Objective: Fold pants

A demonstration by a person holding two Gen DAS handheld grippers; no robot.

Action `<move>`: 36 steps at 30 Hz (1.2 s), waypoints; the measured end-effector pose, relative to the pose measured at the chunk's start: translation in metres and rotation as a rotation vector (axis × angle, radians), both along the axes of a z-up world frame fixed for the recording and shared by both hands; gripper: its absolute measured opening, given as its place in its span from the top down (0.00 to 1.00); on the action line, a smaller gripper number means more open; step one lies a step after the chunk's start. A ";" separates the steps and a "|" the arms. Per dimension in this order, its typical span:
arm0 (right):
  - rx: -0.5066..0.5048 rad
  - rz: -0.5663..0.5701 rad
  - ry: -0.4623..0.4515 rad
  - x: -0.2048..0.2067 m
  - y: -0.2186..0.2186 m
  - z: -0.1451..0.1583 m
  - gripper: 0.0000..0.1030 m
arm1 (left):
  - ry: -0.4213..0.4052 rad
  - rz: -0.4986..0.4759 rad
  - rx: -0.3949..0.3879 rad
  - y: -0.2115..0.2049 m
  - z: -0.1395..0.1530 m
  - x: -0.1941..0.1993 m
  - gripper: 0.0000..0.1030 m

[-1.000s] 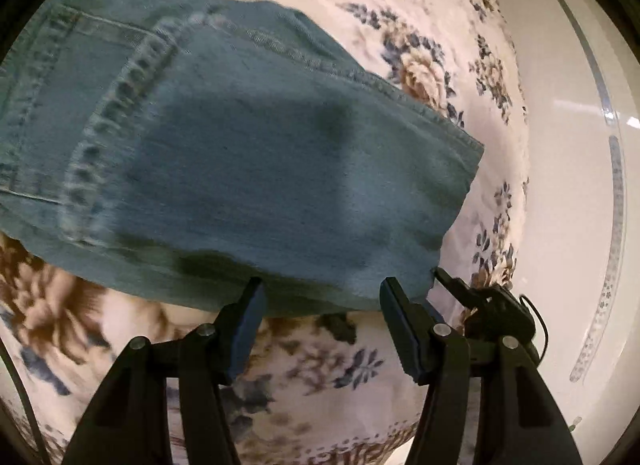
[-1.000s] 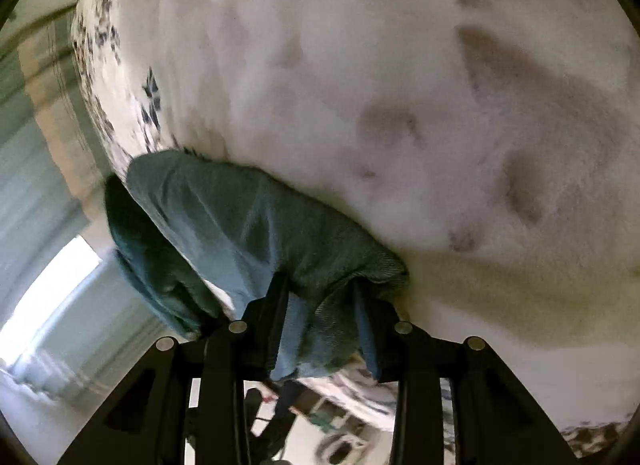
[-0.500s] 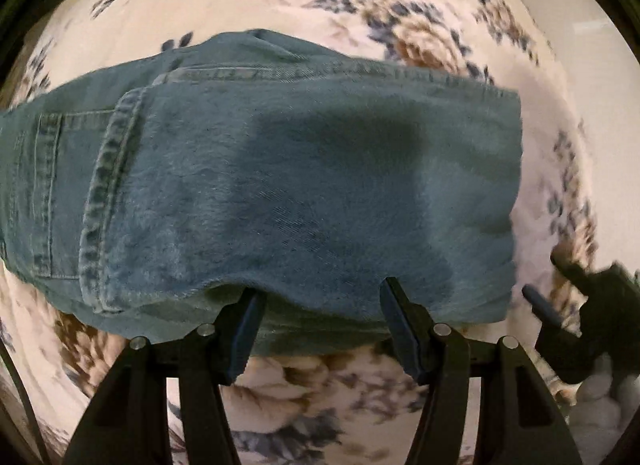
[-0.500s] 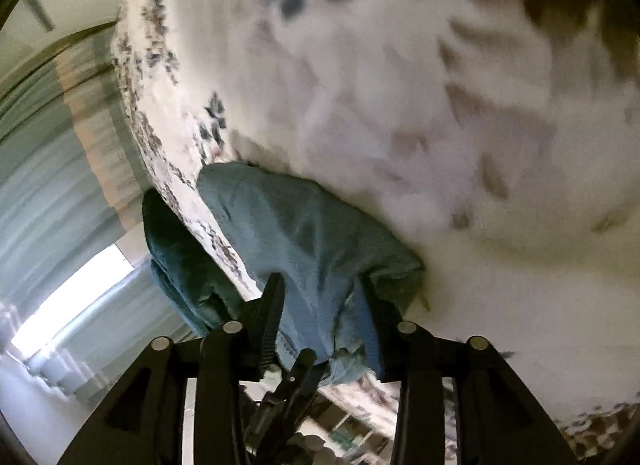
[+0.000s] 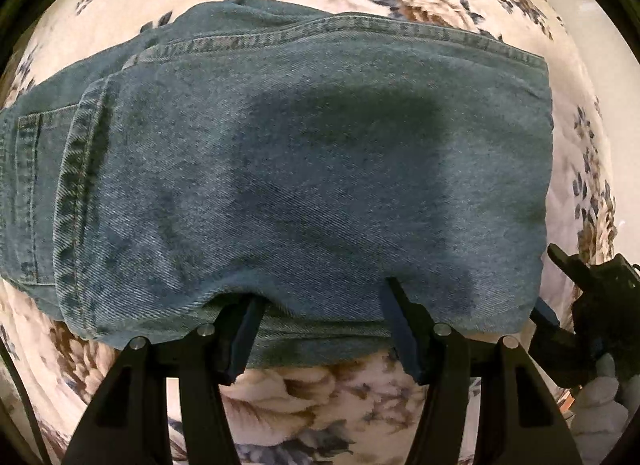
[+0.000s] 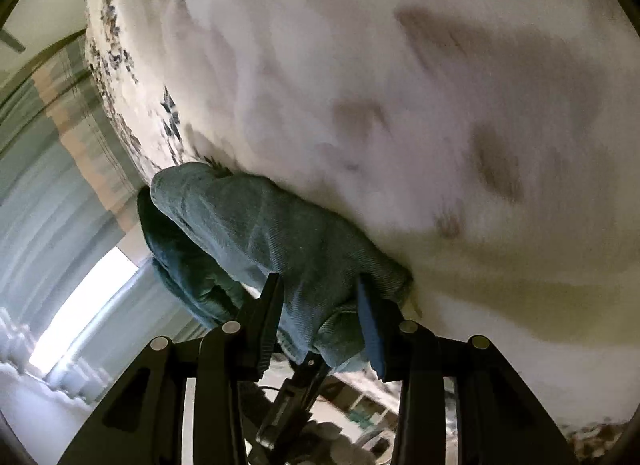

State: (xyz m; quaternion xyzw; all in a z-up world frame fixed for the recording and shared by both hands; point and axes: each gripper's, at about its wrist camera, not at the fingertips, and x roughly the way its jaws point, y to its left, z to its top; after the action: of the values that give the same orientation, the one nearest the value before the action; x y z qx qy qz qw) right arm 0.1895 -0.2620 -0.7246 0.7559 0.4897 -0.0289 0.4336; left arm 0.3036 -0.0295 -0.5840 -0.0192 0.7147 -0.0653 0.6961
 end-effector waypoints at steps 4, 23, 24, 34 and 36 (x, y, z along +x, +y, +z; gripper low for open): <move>-0.003 0.011 0.002 0.003 0.001 0.000 0.61 | 0.003 0.008 0.004 -0.006 0.001 0.004 0.45; -0.922 0.755 -0.076 0.026 0.013 0.103 0.61 | -0.317 -0.862 0.235 -0.145 0.023 -0.049 0.45; -0.929 0.761 -0.074 0.022 0.007 0.101 0.61 | -0.309 -0.886 0.244 -0.146 0.017 -0.050 0.45; -1.489 1.020 -0.202 0.015 0.060 0.135 0.61 | -0.253 -0.967 0.245 -0.114 0.014 -0.059 0.45; -1.723 1.176 -0.346 0.006 0.097 0.140 0.61 | -0.273 -0.893 0.262 -0.101 0.015 -0.056 0.43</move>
State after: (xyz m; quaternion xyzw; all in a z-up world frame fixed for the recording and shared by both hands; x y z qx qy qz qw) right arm 0.1955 -0.1654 -0.5844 -0.1696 0.5242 -0.0439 0.8334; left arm 0.2480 -0.1306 -0.5687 0.3860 0.5577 -0.2688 0.6839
